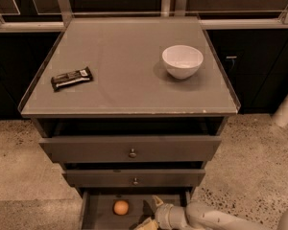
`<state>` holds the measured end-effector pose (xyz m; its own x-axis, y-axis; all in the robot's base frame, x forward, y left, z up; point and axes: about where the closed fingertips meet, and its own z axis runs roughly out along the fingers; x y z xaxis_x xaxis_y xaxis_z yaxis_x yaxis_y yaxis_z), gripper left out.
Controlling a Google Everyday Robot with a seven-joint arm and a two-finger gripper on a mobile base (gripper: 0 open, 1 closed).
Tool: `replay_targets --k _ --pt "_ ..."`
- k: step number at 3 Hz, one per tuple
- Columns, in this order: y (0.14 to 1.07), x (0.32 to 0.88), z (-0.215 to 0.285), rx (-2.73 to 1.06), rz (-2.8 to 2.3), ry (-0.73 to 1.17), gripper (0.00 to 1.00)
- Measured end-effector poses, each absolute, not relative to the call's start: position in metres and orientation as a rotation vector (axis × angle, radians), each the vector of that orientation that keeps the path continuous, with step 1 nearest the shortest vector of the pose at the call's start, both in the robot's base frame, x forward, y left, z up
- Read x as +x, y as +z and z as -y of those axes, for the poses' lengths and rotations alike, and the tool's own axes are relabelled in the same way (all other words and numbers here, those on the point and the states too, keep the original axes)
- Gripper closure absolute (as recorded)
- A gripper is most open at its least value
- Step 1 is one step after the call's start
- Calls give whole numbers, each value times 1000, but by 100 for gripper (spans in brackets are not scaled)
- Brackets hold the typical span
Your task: Pick orange from bottom drawer and place on counter
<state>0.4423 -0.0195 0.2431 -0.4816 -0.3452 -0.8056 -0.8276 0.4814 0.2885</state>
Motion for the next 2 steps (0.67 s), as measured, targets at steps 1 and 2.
replay_targets --k 1,2 --pt "218 457 2 -930 -2041 882 0" --pt "175 493 -32 -941 -2020 847 0"
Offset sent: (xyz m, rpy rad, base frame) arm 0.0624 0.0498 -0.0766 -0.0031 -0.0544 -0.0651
